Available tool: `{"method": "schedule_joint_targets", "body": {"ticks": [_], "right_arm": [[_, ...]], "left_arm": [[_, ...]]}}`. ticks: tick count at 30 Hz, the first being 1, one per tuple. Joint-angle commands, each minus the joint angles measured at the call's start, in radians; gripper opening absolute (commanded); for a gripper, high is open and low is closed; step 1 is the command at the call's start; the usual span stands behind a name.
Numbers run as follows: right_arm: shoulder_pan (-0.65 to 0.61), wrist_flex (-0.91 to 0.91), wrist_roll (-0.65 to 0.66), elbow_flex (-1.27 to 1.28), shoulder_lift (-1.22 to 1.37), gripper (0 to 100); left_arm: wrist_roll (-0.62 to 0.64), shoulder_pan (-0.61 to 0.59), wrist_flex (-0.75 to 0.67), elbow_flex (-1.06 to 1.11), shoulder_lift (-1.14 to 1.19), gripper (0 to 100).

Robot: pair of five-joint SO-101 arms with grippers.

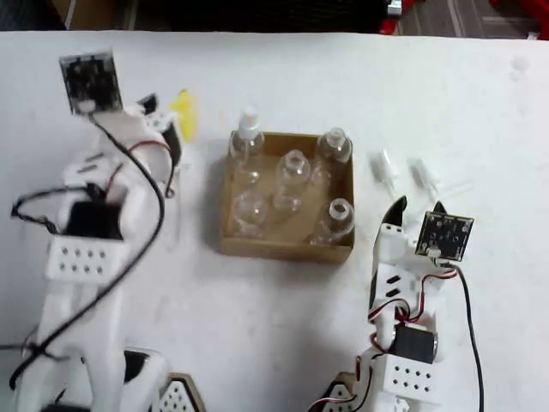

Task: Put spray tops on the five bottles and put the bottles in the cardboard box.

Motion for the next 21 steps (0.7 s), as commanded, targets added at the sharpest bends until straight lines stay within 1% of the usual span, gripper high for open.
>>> {"method": "schedule_joint_targets", "body": {"ticks": [1,4,6,9,14,17,21], "right_arm": [[-0.008,0.002,0.014,-0.002,-0.005,17.3],[-0.008,0.002,0.014,0.000,-0.005,17.3],[-0.008,0.002,0.014,0.000,-0.004,17.3],[-0.008,0.002,0.014,0.000,-0.004,17.3],[-0.008,0.002,0.014,0.006,-0.005,17.3],[-0.010,-0.004,0.014,0.011,-0.005,17.3],[-0.010,-0.004,0.014,0.011,-0.005,17.3]], "left_arm": [[0.015,-0.065,0.157,-0.224,0.263,16],[0.015,-0.085,0.269,-0.399,0.506,16],[0.015,-0.087,0.371,-0.545,0.667,16],[0.015,-0.087,0.523,-0.796,0.900,16],[0.017,-0.084,0.730,-1.231,1.267,16],[0.018,-0.085,0.807,-1.491,1.465,16],[0.063,-0.104,0.867,-1.820,1.705,16]]}}
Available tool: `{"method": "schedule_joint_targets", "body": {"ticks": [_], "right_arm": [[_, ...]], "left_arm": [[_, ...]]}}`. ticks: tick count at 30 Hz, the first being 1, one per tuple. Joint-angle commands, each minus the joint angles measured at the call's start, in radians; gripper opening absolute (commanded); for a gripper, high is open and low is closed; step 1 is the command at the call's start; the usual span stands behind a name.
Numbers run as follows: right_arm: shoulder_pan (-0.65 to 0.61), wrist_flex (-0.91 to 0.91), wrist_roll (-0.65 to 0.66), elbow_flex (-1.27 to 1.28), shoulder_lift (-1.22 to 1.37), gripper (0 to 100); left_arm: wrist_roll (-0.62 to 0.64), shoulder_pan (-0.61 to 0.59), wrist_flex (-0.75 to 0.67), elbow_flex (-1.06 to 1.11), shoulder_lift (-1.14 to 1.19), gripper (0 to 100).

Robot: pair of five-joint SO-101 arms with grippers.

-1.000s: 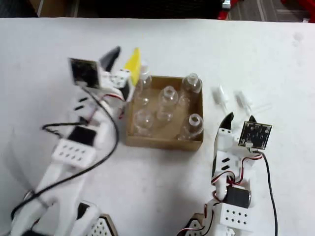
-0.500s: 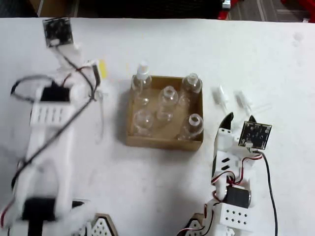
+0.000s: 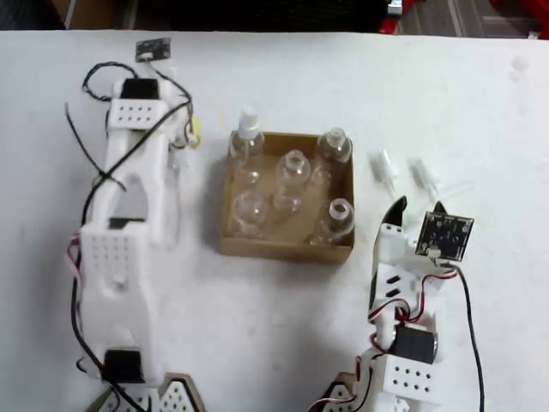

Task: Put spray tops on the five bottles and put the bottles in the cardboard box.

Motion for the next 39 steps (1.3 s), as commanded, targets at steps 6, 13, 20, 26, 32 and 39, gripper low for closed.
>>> {"method": "schedule_joint_targets", "body": {"ticks": [6,13,20,26,32,39], "right_arm": [[-0.010,-0.004,0.014,0.006,-0.005,17.3],[-0.010,-0.005,0.014,0.006,-0.005,17.3],[-0.010,-0.005,0.014,0.006,-0.005,17.3],[-0.008,-0.005,0.014,0.006,-0.005,17.3],[-0.008,-0.005,0.014,0.006,-0.005,17.3],[-0.008,-0.005,0.014,0.006,-0.005,17.3]], "left_arm": [[0.044,-0.022,0.160,-0.761,0.479,16],[0.048,-0.031,0.209,-0.761,0.501,4],[0.044,-0.012,0.304,-0.764,0.318,3],[0.044,-0.039,0.308,-0.756,0.134,3],[0.043,-0.016,0.308,-0.463,-0.168,2],[0.041,0.082,0.293,0.170,-0.759,2]]}}
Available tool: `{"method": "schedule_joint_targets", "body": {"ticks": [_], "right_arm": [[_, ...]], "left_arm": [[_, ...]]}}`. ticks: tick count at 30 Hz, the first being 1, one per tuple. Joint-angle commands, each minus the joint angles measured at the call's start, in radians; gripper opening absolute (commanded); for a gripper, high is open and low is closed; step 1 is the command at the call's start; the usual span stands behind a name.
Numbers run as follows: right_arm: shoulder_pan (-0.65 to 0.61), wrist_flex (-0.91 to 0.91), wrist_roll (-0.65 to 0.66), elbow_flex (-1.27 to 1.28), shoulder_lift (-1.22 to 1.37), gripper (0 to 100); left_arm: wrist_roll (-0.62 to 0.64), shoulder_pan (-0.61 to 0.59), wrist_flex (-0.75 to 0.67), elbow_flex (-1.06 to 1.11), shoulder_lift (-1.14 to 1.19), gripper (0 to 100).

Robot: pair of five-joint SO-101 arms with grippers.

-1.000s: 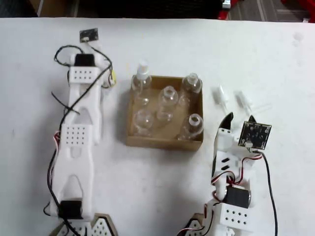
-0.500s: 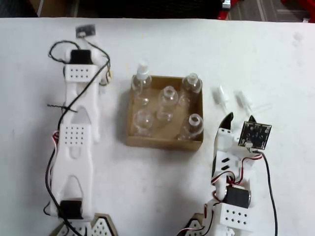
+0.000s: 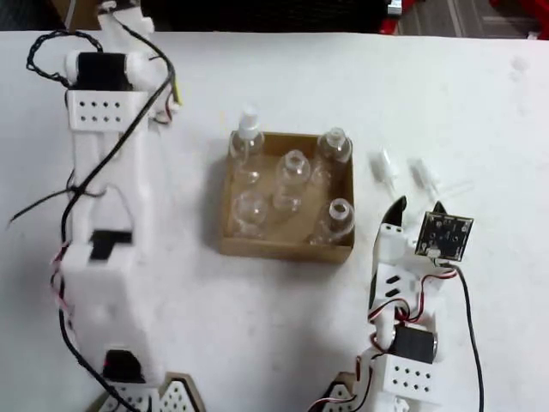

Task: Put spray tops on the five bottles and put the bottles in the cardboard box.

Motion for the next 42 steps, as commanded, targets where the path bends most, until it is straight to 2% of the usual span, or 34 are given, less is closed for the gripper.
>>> {"method": "schedule_joint_targets", "body": {"ticks": [1,10,18,25,30,37,42], "right_arm": [[-0.008,-0.005,0.014,0.008,-0.005,17.3],[-0.008,-0.005,0.014,0.009,-0.005,17.3],[-0.010,-0.005,0.014,0.009,-0.005,17.3],[-0.010,-0.005,0.014,0.009,-0.005,17.3],[-0.010,-0.005,0.014,0.009,-0.005,17.3],[-0.010,-0.005,0.014,0.009,-0.005,17.3],[-0.010,-0.005,0.014,0.009,-0.005,17.3]], "left_arm": [[0.011,0.073,-0.023,0.399,-0.475,2],[0.011,0.081,-0.244,0.898,-1.070,2],[0.011,0.108,-0.523,1.284,-1.426,2],[-0.063,0.259,-0.600,1.355,-1.590,2],[-0.060,0.338,-0.706,1.378,-1.652,2],[-0.068,0.464,-1.071,1.608,-1.658,2],[-0.069,0.455,-1.596,1.837,-1.650,2]]}}
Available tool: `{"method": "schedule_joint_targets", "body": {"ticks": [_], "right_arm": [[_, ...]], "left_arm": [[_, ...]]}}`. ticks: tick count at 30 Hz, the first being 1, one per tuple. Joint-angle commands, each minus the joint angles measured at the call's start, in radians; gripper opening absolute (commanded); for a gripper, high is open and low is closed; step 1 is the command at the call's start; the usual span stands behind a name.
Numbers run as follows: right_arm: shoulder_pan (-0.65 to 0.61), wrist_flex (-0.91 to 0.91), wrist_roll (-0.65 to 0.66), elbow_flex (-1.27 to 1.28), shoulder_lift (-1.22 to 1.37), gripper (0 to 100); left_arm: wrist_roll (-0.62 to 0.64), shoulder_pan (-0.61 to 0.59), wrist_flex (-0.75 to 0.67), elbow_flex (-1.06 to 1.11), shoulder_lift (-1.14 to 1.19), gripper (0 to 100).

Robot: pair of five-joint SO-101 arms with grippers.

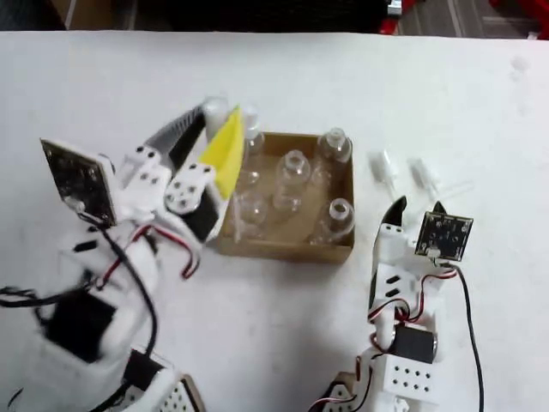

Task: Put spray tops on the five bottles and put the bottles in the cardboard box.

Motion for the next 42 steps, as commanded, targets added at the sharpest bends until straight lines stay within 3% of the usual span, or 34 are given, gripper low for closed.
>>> {"method": "schedule_joint_targets", "body": {"ticks": [1,4,9,42], "right_arm": [[-0.008,-0.005,0.014,0.009,-0.005,17.3],[-0.008,-0.005,0.014,0.006,-0.005,17.3],[-0.008,-0.007,0.014,0.006,-0.005,17.3],[-0.008,-0.027,0.014,0.011,-0.005,17.3]], "left_arm": [[-0.015,0.010,-0.534,0.198,-0.004,2],[-0.092,0.041,-0.740,0.362,-0.005,2],[-0.149,0.071,-0.836,0.509,-0.012,2],[-0.150,-0.030,-0.848,0.637,-0.124,2]]}}
